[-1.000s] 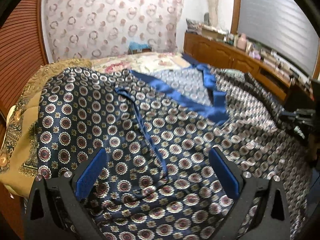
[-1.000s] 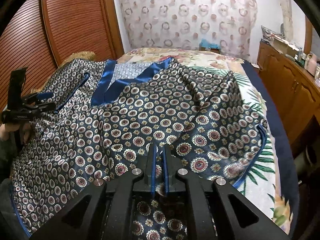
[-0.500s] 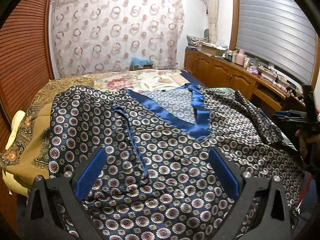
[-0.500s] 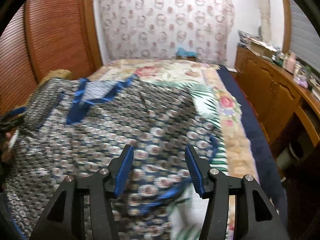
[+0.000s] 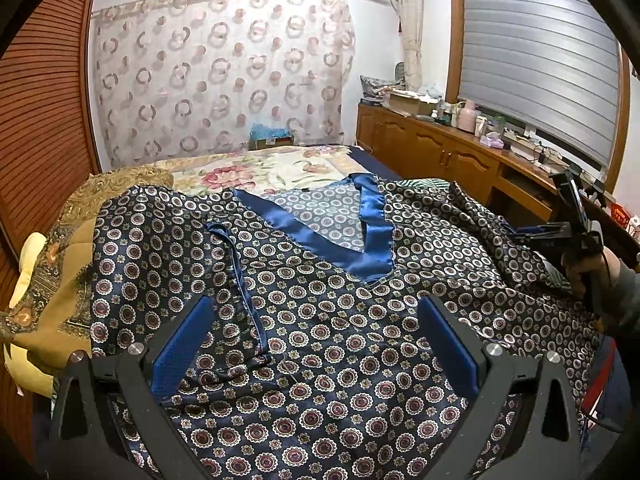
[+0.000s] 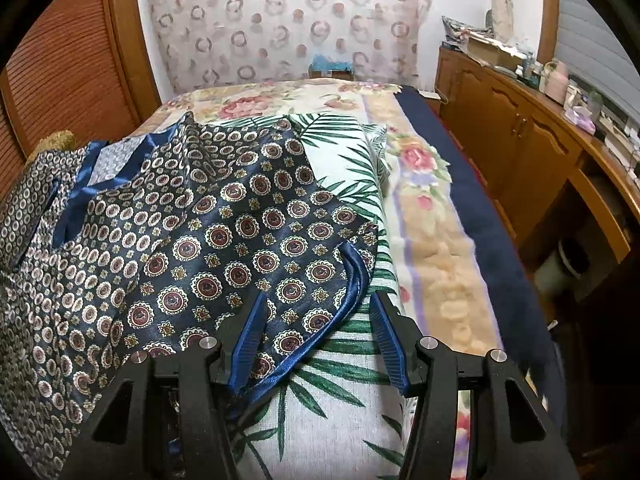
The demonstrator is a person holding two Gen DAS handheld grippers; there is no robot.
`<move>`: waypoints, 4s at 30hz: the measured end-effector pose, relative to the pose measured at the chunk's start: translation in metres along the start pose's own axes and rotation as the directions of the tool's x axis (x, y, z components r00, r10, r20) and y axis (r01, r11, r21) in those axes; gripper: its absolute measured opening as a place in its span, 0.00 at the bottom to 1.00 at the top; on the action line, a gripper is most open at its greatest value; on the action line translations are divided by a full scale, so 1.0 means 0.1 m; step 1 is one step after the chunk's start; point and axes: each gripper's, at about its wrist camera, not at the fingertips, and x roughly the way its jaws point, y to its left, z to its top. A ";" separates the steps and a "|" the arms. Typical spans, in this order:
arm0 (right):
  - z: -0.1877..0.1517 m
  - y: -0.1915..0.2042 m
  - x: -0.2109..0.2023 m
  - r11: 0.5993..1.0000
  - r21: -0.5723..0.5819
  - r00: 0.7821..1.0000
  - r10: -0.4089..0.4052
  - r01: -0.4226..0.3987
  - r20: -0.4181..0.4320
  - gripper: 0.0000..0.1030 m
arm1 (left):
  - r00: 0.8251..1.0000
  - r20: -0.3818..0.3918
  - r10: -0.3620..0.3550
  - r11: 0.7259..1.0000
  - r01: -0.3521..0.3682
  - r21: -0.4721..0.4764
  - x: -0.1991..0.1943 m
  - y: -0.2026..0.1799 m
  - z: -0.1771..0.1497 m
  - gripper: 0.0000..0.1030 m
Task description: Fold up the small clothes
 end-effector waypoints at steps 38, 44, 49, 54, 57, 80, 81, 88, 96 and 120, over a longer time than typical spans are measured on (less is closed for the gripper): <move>0.54 1.24 -0.61 0.949 -0.264 0.955 0.227 -0.173 0.191 0.09 | 0.999 0.030 0.034 0.998 -0.033 -0.054 -0.12 0.19 -0.05 1.00; 0.62 1.15 -0.46 0.948 -0.286 0.969 0.189 -0.138 0.157 0.29 | 0.999 0.033 0.039 0.997 -0.037 -0.066 -0.13 0.25 -0.06 1.00; 0.65 0.97 -0.33 0.964 -0.227 0.975 0.173 -0.139 0.141 0.36 | 0.999 0.032 0.041 0.997 -0.038 -0.071 -0.12 0.28 -0.05 1.00; 0.61 0.81 -0.09 0.979 -0.178 0.992 0.111 -0.098 0.066 0.36 | 0.999 0.029 0.044 0.996 -0.042 -0.073 -0.10 0.30 -0.05 1.00; 0.59 0.79 0.05 0.983 -0.167 0.997 0.080 -0.077 0.012 0.36 | 0.999 0.027 0.044 0.996 -0.042 -0.074 -0.10 0.30 -0.06 1.00; 0.55 0.36 0.13 0.995 -0.093 0.999 0.043 -0.043 0.004 0.09 | 0.998 0.010 0.058 0.995 -0.057 -0.080 -0.01 0.47 -0.06 1.00; 0.56 0.35 0.15 0.995 -0.087 0.999 0.047 -0.047 0.000 0.12 | 0.998 0.005 0.064 0.995 -0.063 -0.081 0.01 0.50 -0.05 1.00; 0.74 0.27 0.45 0.996 -0.077 0.998 0.048 -0.050 -0.033 0.21 | 0.993 -0.017 0.117 0.987 -0.118 -0.109 0.10 0.82 0.06 1.00; 0.77 0.19 0.60 0.994 -0.072 0.996 0.075 -0.079 -0.049 0.21 | 0.990 -0.036 0.134 0.983 -0.137 -0.121 0.16 1.15 0.21 0.99; 0.59 0.23 0.52 0.993 -0.094 0.997 0.071 -0.070 0.017 0.33 | 0.976 -0.151 0.157 0.959 -0.187 -0.212 0.76 1.90 0.52 0.53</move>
